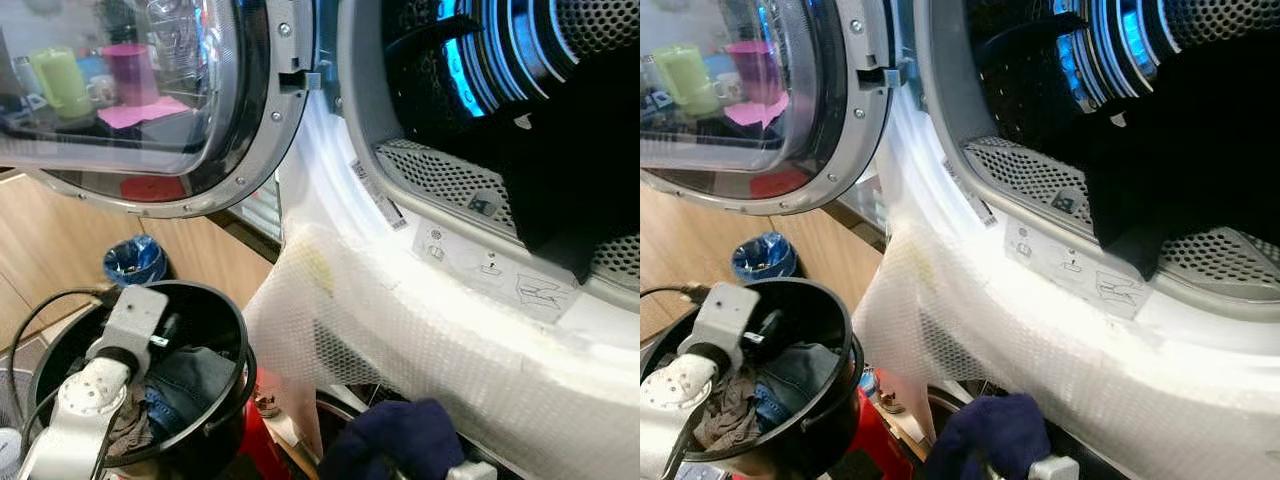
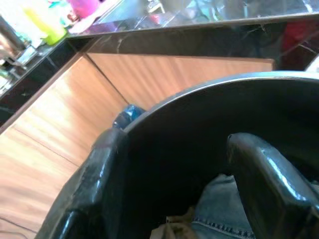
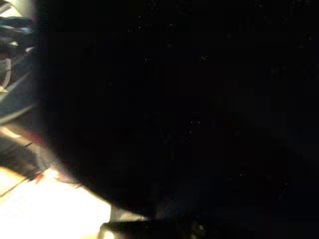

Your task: Clothes washing

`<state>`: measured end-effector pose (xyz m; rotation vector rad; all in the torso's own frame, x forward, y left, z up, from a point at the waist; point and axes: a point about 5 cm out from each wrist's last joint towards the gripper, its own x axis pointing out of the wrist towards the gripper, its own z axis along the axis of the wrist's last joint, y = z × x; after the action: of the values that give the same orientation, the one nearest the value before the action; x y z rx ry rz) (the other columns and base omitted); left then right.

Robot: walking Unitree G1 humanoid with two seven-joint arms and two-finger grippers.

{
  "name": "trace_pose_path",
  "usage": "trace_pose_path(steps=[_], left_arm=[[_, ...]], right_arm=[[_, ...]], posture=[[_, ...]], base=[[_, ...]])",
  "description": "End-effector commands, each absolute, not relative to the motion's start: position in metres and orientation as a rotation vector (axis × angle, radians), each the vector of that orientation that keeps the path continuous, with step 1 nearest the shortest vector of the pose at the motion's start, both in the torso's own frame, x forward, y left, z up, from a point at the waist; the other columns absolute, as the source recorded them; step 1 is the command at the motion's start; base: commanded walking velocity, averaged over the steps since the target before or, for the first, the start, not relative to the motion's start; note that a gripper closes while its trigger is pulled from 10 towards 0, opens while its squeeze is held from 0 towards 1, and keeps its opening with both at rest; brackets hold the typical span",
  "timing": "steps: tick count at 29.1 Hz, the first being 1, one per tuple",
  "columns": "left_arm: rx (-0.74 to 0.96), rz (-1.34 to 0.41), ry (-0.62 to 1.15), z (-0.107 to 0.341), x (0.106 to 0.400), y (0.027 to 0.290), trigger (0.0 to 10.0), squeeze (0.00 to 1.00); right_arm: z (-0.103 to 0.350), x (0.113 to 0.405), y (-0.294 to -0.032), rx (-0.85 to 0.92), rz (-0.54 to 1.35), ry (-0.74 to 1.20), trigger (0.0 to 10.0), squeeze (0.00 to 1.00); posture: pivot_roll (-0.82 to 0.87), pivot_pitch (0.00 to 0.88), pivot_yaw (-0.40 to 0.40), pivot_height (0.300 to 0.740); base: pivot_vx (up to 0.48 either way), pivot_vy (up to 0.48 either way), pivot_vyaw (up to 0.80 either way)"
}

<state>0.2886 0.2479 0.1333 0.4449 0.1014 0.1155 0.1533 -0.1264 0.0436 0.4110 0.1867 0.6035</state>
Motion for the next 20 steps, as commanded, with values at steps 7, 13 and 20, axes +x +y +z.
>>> trace_pose_path(steps=[7, 13, 20], left_arm=[[0.459, 0.100, 0.016, 0.137, 0.303, 0.234, 10.0, 0.00], [0.453, 0.097, 0.008, 0.131, 0.308, 0.230, 10.0, 0.00], [0.441, 0.090, 0.019, 0.123, 0.312, 0.224, 10.0, 0.00]], right_arm=[[0.201, 0.164, -0.128, 0.516, 0.872, -0.401, 0.0, 0.00], [0.299, 0.167, -0.141, 0.528, 1.011, -0.782, 0.0, 0.00], [0.377, 0.192, -0.150, 0.461, 1.111, -0.941, 0.0, 0.00]], posture=[[0.18, 0.094, -0.028, 0.740], [0.17, 0.083, -0.030, 0.740], [0.13, 0.076, -0.036, 0.740]], base=[[0.000, 0.000, 0.00], [0.000, 0.000, 0.00], [0.000, 0.000, 0.00]])
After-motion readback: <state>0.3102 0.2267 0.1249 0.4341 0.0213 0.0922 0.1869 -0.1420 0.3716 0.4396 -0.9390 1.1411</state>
